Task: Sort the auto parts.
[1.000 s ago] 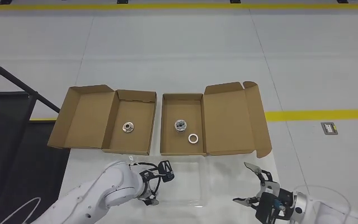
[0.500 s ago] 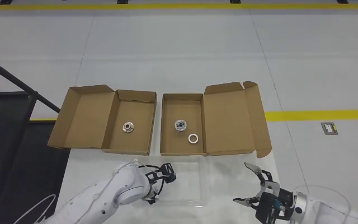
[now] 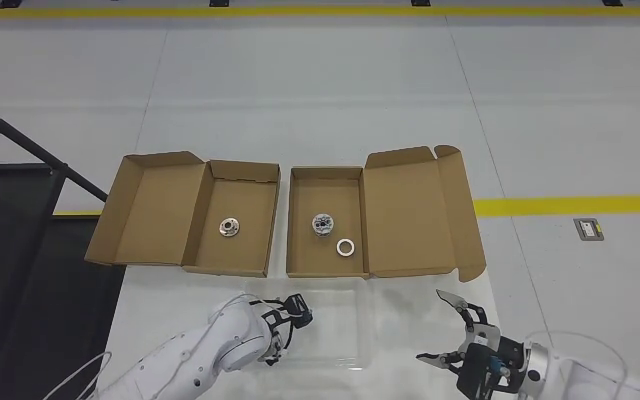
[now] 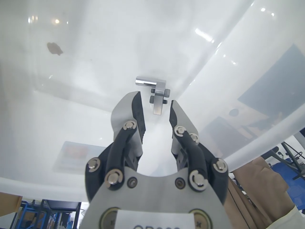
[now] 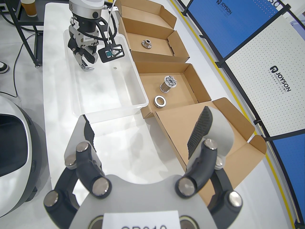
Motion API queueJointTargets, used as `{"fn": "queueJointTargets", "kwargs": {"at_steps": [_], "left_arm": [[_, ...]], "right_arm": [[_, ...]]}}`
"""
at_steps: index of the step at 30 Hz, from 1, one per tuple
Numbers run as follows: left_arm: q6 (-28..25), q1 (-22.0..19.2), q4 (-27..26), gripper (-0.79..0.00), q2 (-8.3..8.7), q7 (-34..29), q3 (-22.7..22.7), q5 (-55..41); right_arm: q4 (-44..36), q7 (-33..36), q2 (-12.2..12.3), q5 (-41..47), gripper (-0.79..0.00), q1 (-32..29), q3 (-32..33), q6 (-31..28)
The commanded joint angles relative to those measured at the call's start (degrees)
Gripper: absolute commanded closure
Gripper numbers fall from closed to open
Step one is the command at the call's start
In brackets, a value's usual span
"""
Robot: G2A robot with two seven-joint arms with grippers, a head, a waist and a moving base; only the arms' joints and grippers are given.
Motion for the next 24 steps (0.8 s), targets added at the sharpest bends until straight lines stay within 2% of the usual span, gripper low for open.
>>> {"fn": "queueJointTargets", "kwargs": {"at_steps": [1, 5, 17, 22, 24], "left_arm": [[0.23, 0.43, -0.21, -0.237, 0.03, -0.54, -0.49, 0.15], [0.31, 1.51, -0.25, -0.197, 0.08, -0.9, -1.19, 0.46], [-0.37, 3.34, 0.54, -0.237, -0.29, -0.8, -2.93, 1.35], [-0.78, 3.69, 1.16, -0.234, -0.72, -0.35, -3.27, 1.83], [-1.07, 3.74, 1.59, -0.209, -0.94, -0.23, -3.3, 2.01]], "right_arm": [[0.0, 0.0, 0.0, 0.0, -0.785, 0.0, 0.0, 0.0], [0.0, 0.0, 0.0, 0.0, -0.785, 0.0, 0.0, 0.0], [0.0, 0.0, 0.0, 0.0, -0.785, 0.0, 0.0, 0.0], [0.0, 0.0, 0.0, 0.0, -0.785, 0.0, 0.0, 0.0], [0.0, 0.0, 0.0, 0.0, -0.785, 0.0, 0.0, 0.0]]}}
